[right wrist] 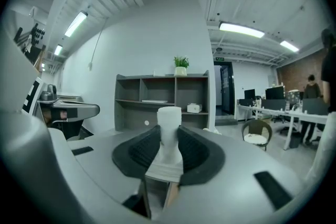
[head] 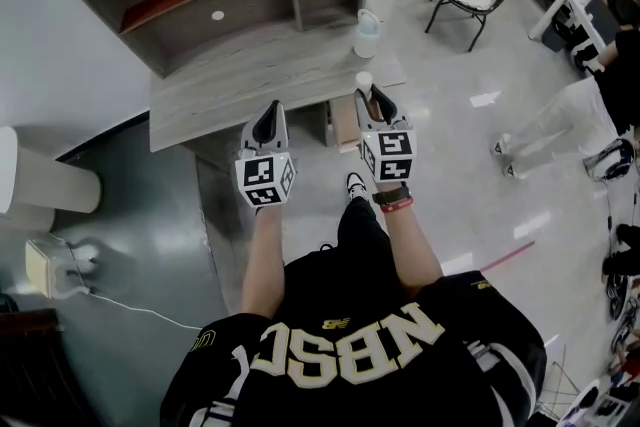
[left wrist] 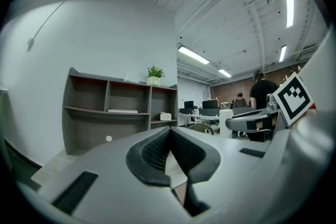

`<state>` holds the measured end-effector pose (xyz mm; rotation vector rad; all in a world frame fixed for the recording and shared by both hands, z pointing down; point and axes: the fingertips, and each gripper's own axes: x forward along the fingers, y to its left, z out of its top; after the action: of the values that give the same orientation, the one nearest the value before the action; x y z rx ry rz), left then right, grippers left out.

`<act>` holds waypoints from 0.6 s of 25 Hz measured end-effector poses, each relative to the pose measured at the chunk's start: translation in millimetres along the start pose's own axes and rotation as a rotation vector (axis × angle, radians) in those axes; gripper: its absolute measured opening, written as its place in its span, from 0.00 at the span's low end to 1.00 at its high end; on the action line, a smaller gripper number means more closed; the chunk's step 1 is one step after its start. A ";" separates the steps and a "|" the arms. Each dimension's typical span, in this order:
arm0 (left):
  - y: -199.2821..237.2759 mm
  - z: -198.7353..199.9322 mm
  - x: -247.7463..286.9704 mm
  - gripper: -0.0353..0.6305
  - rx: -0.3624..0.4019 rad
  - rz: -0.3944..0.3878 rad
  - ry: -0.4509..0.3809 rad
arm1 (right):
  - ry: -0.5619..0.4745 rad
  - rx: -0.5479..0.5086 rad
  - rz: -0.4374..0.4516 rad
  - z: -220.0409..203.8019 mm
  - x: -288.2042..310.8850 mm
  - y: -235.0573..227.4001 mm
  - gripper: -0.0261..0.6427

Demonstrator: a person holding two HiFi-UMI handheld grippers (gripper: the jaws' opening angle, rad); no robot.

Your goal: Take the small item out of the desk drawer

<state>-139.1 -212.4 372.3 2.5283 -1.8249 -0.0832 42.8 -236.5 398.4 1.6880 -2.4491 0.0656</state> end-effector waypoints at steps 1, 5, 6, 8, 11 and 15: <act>-0.5 1.2 -0.8 0.07 0.000 0.000 -0.005 | -0.004 -0.001 -0.001 0.8 -1.2 -0.5 0.21; -1.1 -1.6 -3.1 0.07 -0.007 0.000 -0.004 | -0.002 0.012 0.006 -1.2 -4.0 -1.2 0.21; -1.5 -3.1 -3.6 0.07 -0.009 0.000 -0.001 | -0.002 0.015 0.009 -1.9 -4.5 -0.9 0.21; -1.8 -6.0 -4.3 0.07 -0.014 0.000 0.004 | 0.001 0.018 0.017 -3.1 -4.9 0.6 0.21; -1.0 -9.0 -3.3 0.07 -0.025 0.003 0.005 | 0.006 0.018 0.030 -4.7 -3.0 3.3 0.21; -1.2 -13.2 3.5 0.07 -0.035 0.005 0.005 | 0.022 0.017 0.045 -11.3 3.2 2.1 0.21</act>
<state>-136.2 -215.5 385.3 2.4987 -1.8112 -0.1068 41.0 -237.3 410.2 1.6307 -2.4776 0.1101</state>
